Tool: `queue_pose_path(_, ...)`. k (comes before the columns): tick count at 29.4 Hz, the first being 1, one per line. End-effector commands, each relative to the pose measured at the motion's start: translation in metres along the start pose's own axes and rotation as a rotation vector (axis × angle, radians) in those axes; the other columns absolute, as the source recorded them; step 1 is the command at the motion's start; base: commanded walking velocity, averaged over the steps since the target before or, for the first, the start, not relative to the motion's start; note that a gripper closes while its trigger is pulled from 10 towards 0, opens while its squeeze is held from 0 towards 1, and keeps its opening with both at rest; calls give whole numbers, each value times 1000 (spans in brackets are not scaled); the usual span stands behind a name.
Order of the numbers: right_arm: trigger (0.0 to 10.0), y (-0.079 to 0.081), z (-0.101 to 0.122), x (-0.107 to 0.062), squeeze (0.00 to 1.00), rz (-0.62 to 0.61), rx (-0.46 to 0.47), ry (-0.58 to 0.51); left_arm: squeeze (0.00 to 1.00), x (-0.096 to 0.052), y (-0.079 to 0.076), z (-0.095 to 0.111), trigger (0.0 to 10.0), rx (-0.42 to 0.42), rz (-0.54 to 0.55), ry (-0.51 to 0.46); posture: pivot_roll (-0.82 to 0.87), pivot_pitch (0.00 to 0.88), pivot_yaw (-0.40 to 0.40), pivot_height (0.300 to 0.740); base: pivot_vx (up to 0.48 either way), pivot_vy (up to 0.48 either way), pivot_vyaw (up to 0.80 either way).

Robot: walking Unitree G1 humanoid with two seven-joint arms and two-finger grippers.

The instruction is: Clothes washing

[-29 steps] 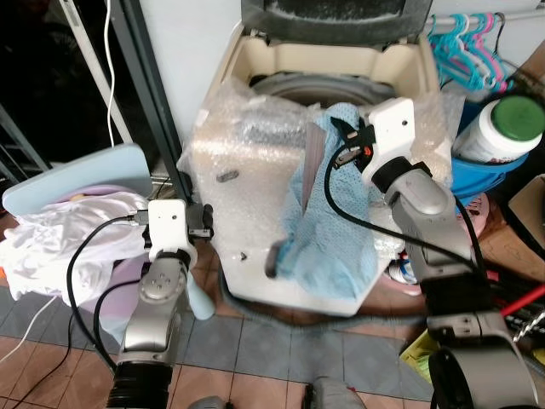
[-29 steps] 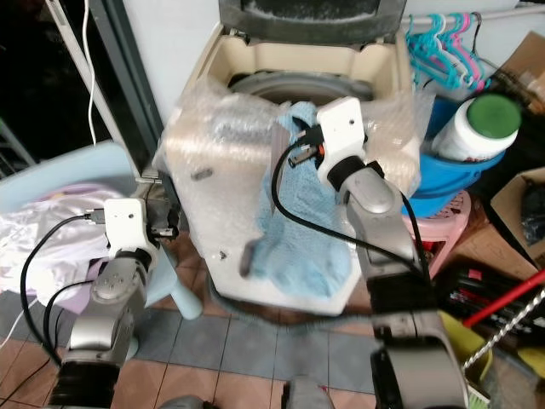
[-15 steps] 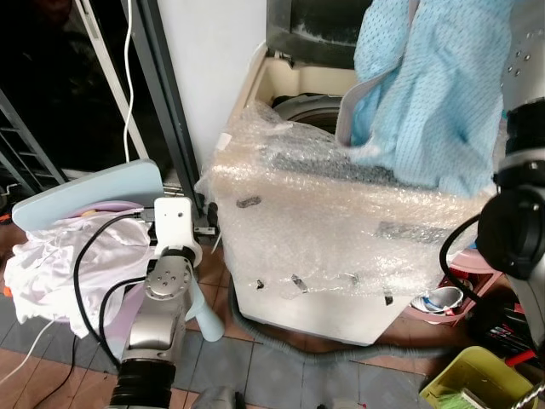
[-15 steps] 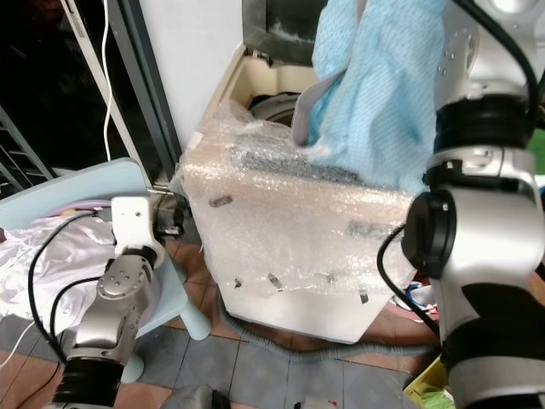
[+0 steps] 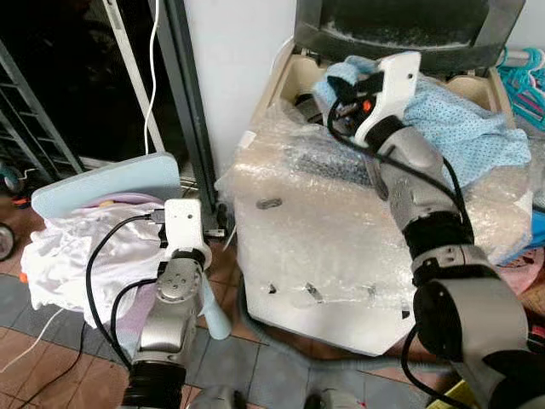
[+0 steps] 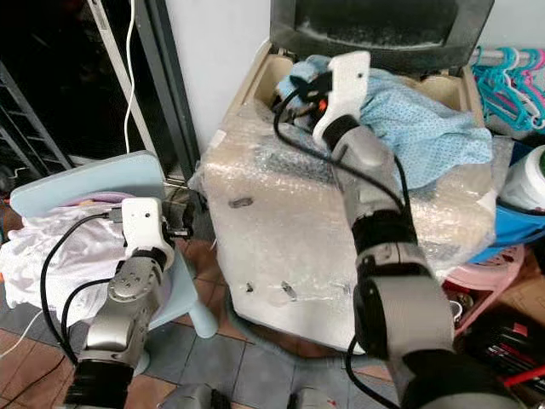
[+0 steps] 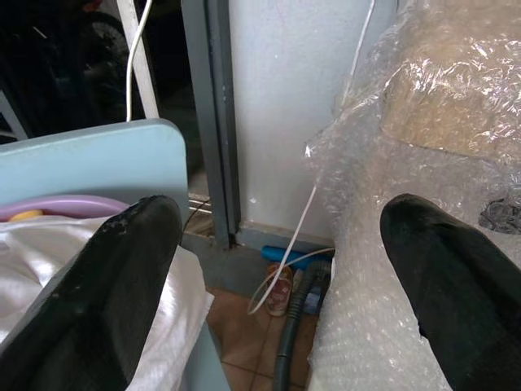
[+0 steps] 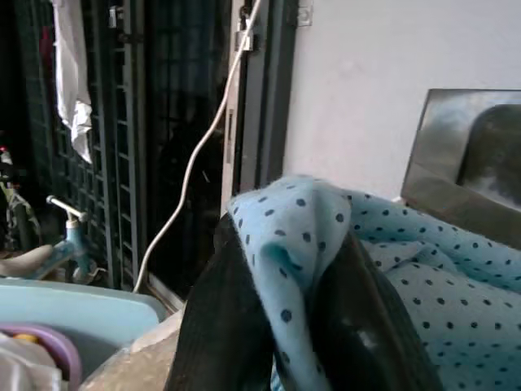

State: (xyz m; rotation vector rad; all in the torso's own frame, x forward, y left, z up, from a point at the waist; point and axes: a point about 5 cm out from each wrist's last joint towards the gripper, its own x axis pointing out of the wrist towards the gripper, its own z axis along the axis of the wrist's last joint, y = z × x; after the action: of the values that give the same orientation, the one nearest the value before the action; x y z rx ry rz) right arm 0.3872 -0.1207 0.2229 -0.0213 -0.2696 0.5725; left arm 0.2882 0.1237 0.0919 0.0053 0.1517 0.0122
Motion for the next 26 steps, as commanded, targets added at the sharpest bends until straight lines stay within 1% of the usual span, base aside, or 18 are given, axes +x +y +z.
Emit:
queue_pose_path(1, 10000, 6, 12, 1, 1000, 52, -32, -42, 0, 1, -4, 5, 10000, 15, -6, -18, -44, 0, 10, 740, 0, 0, 0)
queue_pose_path(2, 10000, 10, 7, -4, 1000, 64, -42, -31, 0, 1, -4, 5, 10000, 16, -6, -17, -45, 0, 8, 740, 0, 0, 0)
queue_pose_path(3, 10000, 10, 7, -4, 1000, 64, -42, -31, 0, 1, -4, 5, 10000, 16, -6, -17, -45, 0, 8, 740, 0, 0, 0)
queue_pose_path(4, 10000, 9, 6, -10, 1000, 53, -61, -34, 0, 1, -4, 4, 10000, 18, -5, -16, -46, 0, 5, 740, 0, 0, 0)
queue_pose_path(6, 10000, -4, 13, -18, 1000, -3, -109, -63, 0, 0, -3, 2, 10000, 20, -3, -12, -47, 0, 4, 740, 0, 0, 0)
queue_pose_path(7, 10000, -14, 24, -22, 1000, -54, -167, -104, 0, 0, -3, 2, 10000, 21, -2, -11, -47, 0, 1, 740, 0, 0, 0)
queue_pose_path(9, 10000, -28, 39, -30, 1000, -134, -238, -154, 0, 0, -3, 1, 10000, 21, -1, -10, -47, 0, 0, 740, 0, 0, 0)
queue_pose_path(10, 10000, -34, 45, -33, 1000, -168, -256, -168, 0, 0, -3, 1, 10000, 21, 0, -10, -51, 0, -1, 740, 0, 0, 0)
queue_pose_path(12, 10000, -50, 46, -45, 1000, -290, -257, -142, 0, -1, -3, 1, 10000, 21, 1, -8, -57, 0, -1, 740, 0, 0, 0)
queue_pose_path(14, 10000, -53, 46, -48, 1000, -317, -255, -132, 0, -1, -3, 0, 10000, 21, 1, -8, -57, 0, -1, 740, 0, 0, 0)
queue_pose_path(16, 10000, -62, 26, -69, 1000, -422, -266, -44, 0, -1, -4, 0, 10000, 19, 0, -6, -60, 0, 2, 740, 0, 0, 0)
queue_pose_path(17, 10000, -62, 26, -69, 1000, -422, -266, -44, 0, -1, -4, 0, 10000, 19, 0, -6, -60, 0, 2, 740, 0, 0, 0)
queue_pose_path(19, 10000, -63, 7, -91, 1000, -512, -293, 36, 0, -1, -4, 0, 10000, 21, -2, -5, -63, 0, 6, 740, 0, 0, 0)
queue_pose_path(21, 10000, -61, -4, -107, 1000, -595, -311, 86, 0, -2, -3, -1, 10000, 21, -2, 0, -66, 0, 11, 740, 0, 0, 0)
queue_pose_path(22, 10000, -61, -4, -107, 1000, -595, -311, 86, 0, -2, -3, -1, 10000, 21, -2, 0, -66, 0, 11, 740, 0, 0, 0)
queue_pose_path(23, 10000, -59, -9, -112, 1000, -623, -286, 100, 0, -2, -3, -2, 10000, 22, -2, 2, -67, 0, 11, 740, 0, 0, 0)
queue_pose_path(24, 10000, -59, -14, -117, 1000, -658, -288, 120, 0, -2, -3, -2, 10000, 23, -4, 4, -65, 0, 12, 740, 0, 0, 0)
queue_pose_path(26, 10000, -58, -18, -121, 1000, -675, -288, 131, 0, -2, -4, -2, 10000, 24, -5, 4, -65, 0, 12, 740, 0, 0, 0)
